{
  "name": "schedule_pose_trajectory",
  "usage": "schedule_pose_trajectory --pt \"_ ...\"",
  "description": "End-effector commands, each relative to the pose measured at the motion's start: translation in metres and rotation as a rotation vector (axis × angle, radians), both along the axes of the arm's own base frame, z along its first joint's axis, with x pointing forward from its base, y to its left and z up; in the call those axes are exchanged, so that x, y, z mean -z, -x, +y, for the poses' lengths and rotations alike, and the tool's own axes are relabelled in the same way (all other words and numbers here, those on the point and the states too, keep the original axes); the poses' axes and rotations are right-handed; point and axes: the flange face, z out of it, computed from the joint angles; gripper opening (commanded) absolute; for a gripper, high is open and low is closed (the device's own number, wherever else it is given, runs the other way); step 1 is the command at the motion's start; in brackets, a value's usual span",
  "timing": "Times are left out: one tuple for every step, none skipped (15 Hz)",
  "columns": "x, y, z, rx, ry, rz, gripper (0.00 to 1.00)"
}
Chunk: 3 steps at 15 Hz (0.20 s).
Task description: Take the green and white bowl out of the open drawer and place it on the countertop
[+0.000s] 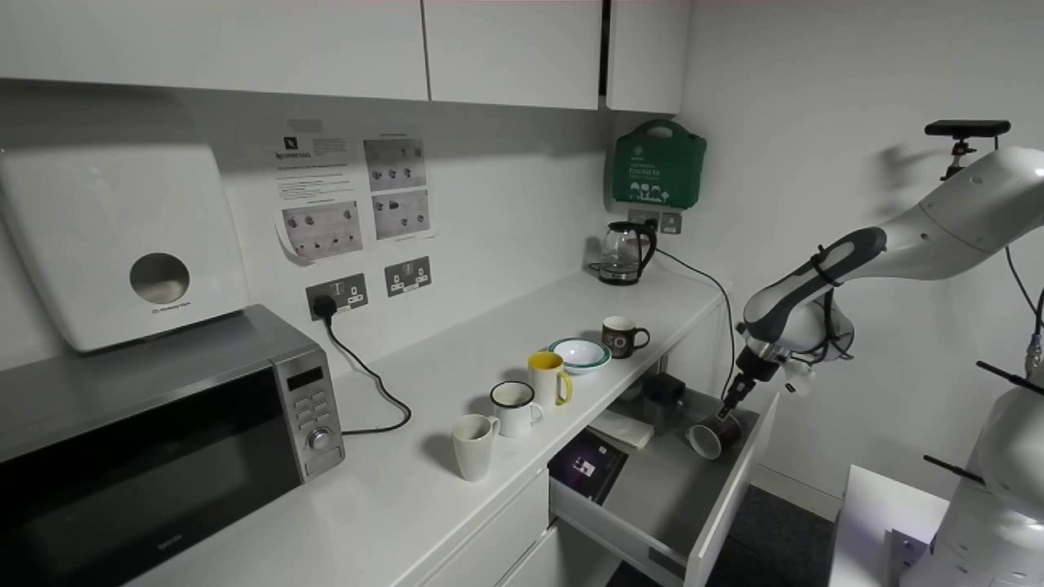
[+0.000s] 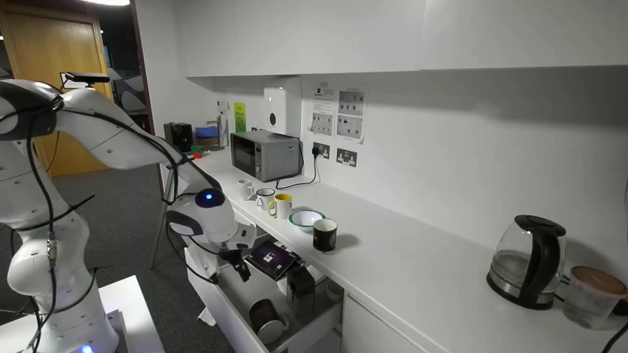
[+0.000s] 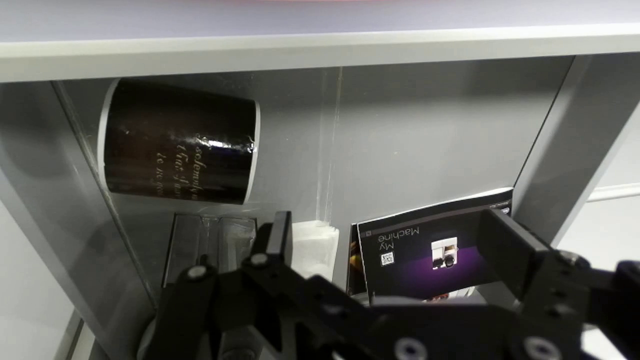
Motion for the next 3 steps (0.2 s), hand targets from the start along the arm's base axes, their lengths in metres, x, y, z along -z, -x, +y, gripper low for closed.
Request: schedule_pose_trajectory --pt "0.0 0.0 0.0 0.0 0.0 0.0 1.0" --pt "0.0 0.0 0.0 0.0 0.0 0.0 1.0" --pt "0.0 0.0 0.0 0.0 0.0 0.0 1.0"
